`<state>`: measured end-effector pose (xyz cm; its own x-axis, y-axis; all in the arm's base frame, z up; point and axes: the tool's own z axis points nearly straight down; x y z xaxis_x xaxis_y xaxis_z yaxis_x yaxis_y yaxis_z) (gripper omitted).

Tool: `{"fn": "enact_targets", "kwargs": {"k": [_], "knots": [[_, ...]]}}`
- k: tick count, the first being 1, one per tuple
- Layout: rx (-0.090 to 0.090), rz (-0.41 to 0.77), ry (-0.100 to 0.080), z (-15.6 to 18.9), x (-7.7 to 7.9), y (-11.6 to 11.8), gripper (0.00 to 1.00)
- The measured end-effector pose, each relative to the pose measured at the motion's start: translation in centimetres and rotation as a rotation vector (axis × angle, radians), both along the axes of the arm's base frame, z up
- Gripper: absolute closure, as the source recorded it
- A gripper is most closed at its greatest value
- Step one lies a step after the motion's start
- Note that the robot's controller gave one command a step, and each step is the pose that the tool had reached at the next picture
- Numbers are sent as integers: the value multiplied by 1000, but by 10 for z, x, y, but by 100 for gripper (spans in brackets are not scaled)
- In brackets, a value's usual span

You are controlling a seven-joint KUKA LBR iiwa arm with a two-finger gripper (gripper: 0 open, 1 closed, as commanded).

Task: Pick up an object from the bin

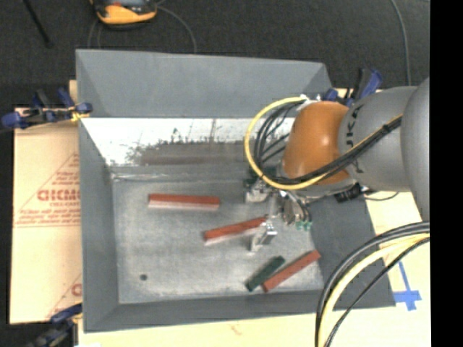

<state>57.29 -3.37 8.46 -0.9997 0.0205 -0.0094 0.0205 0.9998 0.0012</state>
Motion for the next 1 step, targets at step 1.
{"fn": "enact_targets", "kwargs": {"k": [1], "knots": [[-4,2,0,-3,1,3,0]]}}
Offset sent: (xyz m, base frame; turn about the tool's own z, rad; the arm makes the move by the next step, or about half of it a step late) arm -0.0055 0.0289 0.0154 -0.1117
